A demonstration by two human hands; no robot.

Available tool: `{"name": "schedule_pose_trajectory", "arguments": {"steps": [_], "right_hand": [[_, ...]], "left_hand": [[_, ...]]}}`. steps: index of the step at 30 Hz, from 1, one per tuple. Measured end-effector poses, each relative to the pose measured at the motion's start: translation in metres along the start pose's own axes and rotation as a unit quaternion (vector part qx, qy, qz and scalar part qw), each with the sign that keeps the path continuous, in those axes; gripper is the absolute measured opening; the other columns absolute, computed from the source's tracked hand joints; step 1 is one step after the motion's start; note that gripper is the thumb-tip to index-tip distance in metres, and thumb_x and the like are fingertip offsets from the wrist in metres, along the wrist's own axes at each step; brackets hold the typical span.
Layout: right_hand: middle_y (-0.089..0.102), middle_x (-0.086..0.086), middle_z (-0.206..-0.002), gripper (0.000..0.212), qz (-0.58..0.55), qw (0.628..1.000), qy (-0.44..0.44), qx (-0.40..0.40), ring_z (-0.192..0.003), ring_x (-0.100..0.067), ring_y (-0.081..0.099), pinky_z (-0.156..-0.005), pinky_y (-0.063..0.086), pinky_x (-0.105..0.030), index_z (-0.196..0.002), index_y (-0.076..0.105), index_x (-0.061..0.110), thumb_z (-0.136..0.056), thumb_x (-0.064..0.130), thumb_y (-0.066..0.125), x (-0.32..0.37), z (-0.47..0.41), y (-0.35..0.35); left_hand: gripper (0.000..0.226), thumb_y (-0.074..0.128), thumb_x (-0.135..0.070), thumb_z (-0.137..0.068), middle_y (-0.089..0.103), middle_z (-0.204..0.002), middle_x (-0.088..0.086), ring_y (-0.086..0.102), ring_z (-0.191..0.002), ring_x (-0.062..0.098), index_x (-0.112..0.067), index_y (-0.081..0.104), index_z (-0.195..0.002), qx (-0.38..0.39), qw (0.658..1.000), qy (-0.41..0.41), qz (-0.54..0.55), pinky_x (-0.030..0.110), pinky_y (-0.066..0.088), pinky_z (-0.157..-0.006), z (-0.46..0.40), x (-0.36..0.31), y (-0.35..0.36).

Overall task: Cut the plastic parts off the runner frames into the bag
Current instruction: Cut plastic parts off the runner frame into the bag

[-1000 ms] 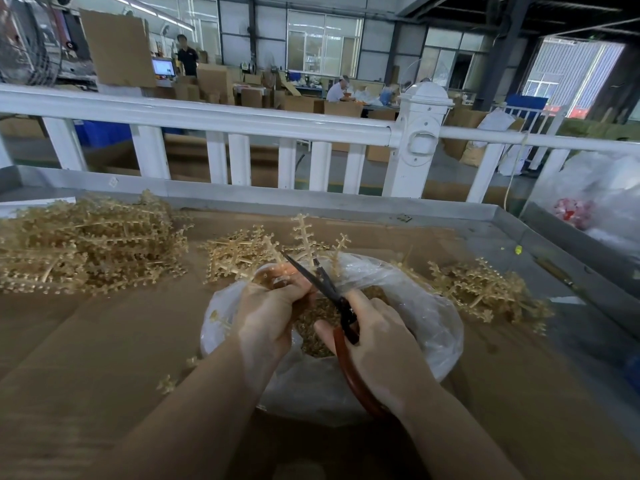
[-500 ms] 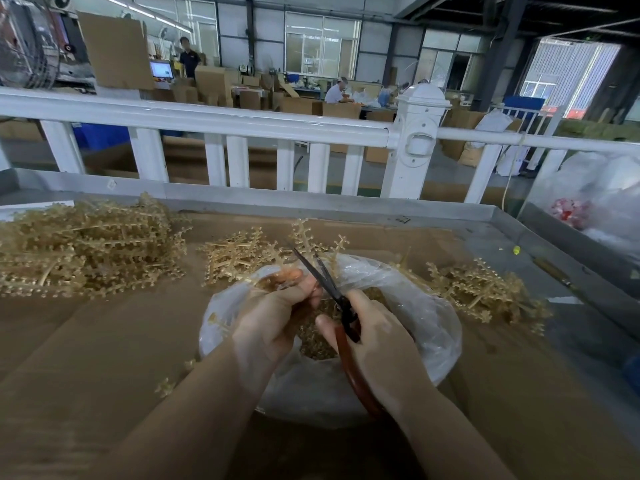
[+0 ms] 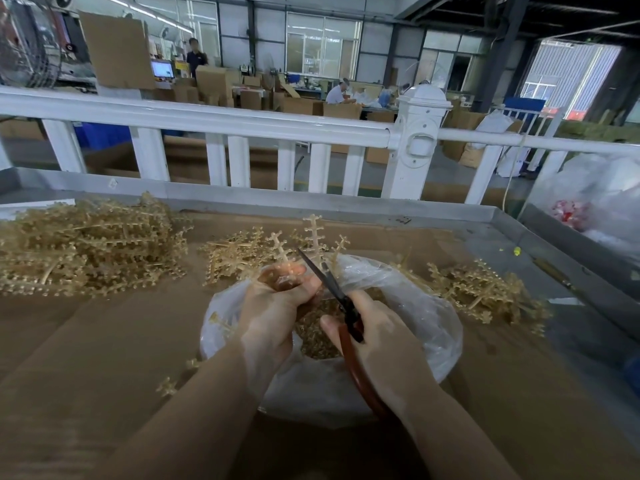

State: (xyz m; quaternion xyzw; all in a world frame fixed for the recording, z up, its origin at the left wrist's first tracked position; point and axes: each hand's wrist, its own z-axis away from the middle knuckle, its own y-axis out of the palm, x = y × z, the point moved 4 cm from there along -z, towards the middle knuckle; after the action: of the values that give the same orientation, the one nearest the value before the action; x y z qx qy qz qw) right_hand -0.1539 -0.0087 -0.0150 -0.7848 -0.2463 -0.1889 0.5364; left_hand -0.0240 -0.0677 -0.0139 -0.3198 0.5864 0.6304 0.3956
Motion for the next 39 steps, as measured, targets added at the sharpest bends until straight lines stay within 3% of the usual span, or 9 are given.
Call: {"name": "schedule_pose_trajectory", "arguments": {"steps": [3,7,12,19,22,27,32,39], "right_hand": [[0.053,0.009,-0.090,0.031,0.014,1.000,-0.005,-0.009,-0.089,-0.009,0.049,-0.076,0.041,-0.026,-0.101,0.047,0.035,-0.084,0.061,0.043,0.000,0.000,0.002],[0.054,0.009,-0.089,0.033,0.022,0.999,-0.004,-0.026,-0.086,-0.009,0.051,-0.072,0.040,-0.023,-0.103,0.049,0.033,-0.086,0.060,0.043,-0.002,-0.001,0.004],[0.055,0.009,-0.086,0.041,0.054,0.997,-0.015,-0.043,-0.082,-0.010,0.054,-0.067,0.038,-0.020,-0.105,0.051,0.030,-0.084,0.064,0.038,-0.002,-0.001,0.005],[0.052,0.009,-0.079,0.036,0.079,0.993,-0.031,-0.077,-0.074,-0.011,0.053,-0.063,0.034,-0.019,-0.102,0.055,0.025,-0.087,0.058,0.049,0.001,0.001,0.010],[0.055,0.007,-0.081,0.037,0.086,0.993,-0.037,-0.077,-0.076,-0.012,0.054,-0.064,0.037,-0.021,-0.102,0.055,0.024,-0.087,0.058,0.047,0.003,0.002,0.012],[0.058,0.001,-0.082,0.039,0.096,0.991,-0.049,-0.082,-0.076,-0.017,0.056,-0.067,0.045,-0.027,-0.105,0.057,0.020,-0.089,0.055,0.049,0.004,0.004,0.014],[0.058,0.002,-0.080,0.036,0.116,0.988,-0.054,-0.081,-0.072,-0.015,0.057,-0.063,0.038,-0.021,-0.105,0.057,0.020,-0.091,0.052,0.050,0.003,0.002,0.013],[0.060,0.001,-0.077,0.038,0.133,0.986,-0.068,-0.076,-0.067,-0.014,0.057,-0.061,0.043,-0.022,-0.104,0.059,0.018,-0.091,0.053,0.048,0.000,0.002,0.015]], "left_hand": [[0.033,0.061,0.010,-0.081,0.064,-0.091,0.020,0.060,-0.071,0.022,0.010,0.058,-0.114,0.012,0.999,-0.039,0.017,0.024,0.057,-0.061,0.001,0.005,-0.002],[0.031,0.067,0.003,-0.067,0.068,-0.071,0.008,0.065,-0.055,0.013,0.000,0.064,-0.098,0.015,0.992,-0.106,0.068,0.021,0.053,-0.048,0.004,0.013,-0.001],[0.031,0.067,-0.002,-0.071,0.065,-0.073,0.007,0.065,-0.057,0.013,-0.001,0.065,-0.102,0.018,0.989,-0.130,0.073,0.021,0.054,-0.052,0.003,0.021,-0.002],[0.016,0.072,-0.026,-0.063,0.063,-0.066,0.001,0.059,-0.063,0.016,-0.014,0.069,-0.074,0.028,0.985,-0.152,0.074,0.032,0.049,-0.060,0.004,0.023,-0.006],[0.026,0.074,-0.024,-0.058,0.060,-0.060,-0.002,0.055,-0.059,0.014,-0.013,0.064,-0.080,0.009,0.982,-0.168,0.082,0.029,0.047,-0.058,0.004,0.026,-0.006],[0.027,0.074,-0.019,-0.057,0.058,-0.054,-0.003,0.051,-0.059,0.013,-0.011,0.065,-0.081,0.002,0.977,-0.182,0.108,0.028,0.045,-0.067,0.001,0.031,-0.009],[0.007,0.077,-0.017,-0.055,0.058,-0.052,-0.002,0.054,-0.047,0.009,-0.012,0.072,-0.052,-0.021,0.978,-0.175,0.109,0.021,0.052,-0.048,0.002,0.031,-0.010],[0.033,0.076,-0.016,-0.057,0.060,-0.056,-0.001,0.056,-0.047,0.007,-0.008,0.067,-0.088,-0.024,0.983,-0.140,0.114,0.022,0.053,-0.053,0.000,0.034,-0.014]]}}
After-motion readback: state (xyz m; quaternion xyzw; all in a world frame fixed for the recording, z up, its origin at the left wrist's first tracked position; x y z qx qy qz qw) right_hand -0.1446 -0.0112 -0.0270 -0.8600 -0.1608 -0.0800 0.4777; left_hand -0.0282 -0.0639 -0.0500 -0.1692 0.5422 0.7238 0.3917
